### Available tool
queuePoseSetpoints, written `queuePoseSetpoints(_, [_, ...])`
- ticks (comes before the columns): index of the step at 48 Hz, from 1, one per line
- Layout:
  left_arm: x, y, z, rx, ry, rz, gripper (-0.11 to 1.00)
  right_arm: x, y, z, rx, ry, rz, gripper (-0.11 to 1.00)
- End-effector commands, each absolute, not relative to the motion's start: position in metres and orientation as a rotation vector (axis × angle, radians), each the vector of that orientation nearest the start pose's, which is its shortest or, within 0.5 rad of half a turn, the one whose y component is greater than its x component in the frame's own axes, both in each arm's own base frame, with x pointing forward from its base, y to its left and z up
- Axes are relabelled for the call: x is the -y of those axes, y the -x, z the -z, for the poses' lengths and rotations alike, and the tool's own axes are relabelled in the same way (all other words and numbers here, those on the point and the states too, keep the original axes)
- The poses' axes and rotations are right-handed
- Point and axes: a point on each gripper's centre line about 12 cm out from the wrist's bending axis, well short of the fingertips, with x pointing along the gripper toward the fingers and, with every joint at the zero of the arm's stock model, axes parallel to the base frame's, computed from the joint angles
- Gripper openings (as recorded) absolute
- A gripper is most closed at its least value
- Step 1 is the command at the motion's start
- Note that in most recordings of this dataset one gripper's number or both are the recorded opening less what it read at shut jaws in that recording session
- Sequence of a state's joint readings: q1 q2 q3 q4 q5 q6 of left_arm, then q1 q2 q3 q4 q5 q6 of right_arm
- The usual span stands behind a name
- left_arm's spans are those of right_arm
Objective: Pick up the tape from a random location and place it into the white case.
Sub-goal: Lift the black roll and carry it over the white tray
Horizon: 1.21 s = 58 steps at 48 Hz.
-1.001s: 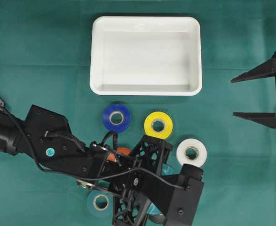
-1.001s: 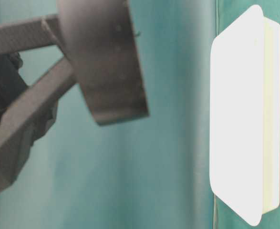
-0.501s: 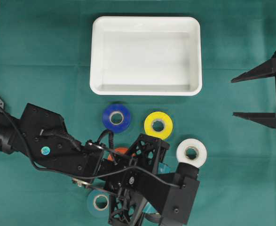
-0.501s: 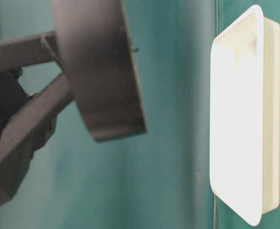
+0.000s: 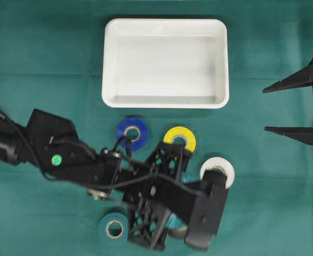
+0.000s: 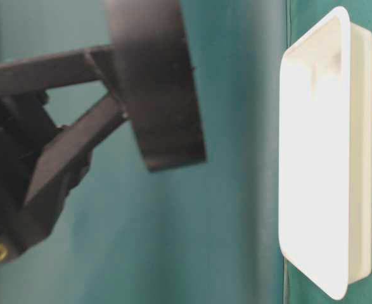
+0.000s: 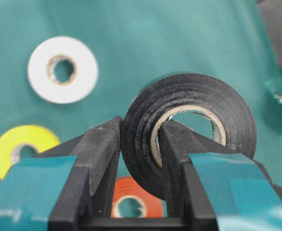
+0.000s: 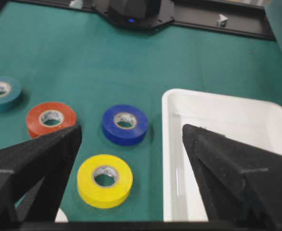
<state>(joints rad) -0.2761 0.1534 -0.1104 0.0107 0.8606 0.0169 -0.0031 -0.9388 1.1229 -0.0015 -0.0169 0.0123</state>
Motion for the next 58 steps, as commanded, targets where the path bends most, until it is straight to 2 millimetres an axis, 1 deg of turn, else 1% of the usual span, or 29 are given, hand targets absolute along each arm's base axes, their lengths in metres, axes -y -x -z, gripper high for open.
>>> queuePoseSetpoints(1, [0.106,-0.455,-0.337,-0.832,-0.126,0.218,0.19,0.001,-0.207,-0.288,-0.143,-0.01,0.005,0.91])
queuePoseSetpoints(7, [0.075,-0.458,-0.336,-0.837,-0.093,0.154,0.19,0.001,-0.208,-0.29,-0.14,-0.006,0.005,0.91])
queuePoseSetpoints(22, [-0.013,-0.46,-0.341,-0.832,-0.018,-0.024,0.19,0.001,-0.209,-0.297,-0.164,-0.006,0.005,0.91])
queuePoseSetpoints(29, [-0.06,-0.456,-0.344,-0.823,0.021,-0.119,0.19,0.001,-0.21,-0.299,-0.167,-0.006,0.005,0.91])
queuePoseSetpoints(37, [-0.109,-0.449,-0.347,-0.802,0.064,-0.221,0.19,0.001,-0.21,-0.3,-0.164,-0.005,0.005,0.91])
queuePoseSetpoints(43, [-0.134,-0.445,-0.349,-0.769,0.081,-0.274,0.19,0.001,-0.21,-0.301,-0.169,-0.007,0.007,0.91])
queuePoseSetpoints(47, [-0.147,-0.442,-0.35,-0.756,0.091,-0.302,0.19,0.002,-0.21,-0.301,-0.173,-0.005,0.01,0.91])
queuePoseSetpoints(53, [-0.162,-0.437,-0.349,-0.755,0.103,-0.333,0.19,0.002,-0.21,-0.303,-0.172,-0.005,0.012,0.91])
queuePoseSetpoints(58, [-0.167,-0.435,-0.349,-0.756,0.109,-0.345,0.19,0.003,-0.21,-0.305,-0.167,-0.003,0.013,0.91])
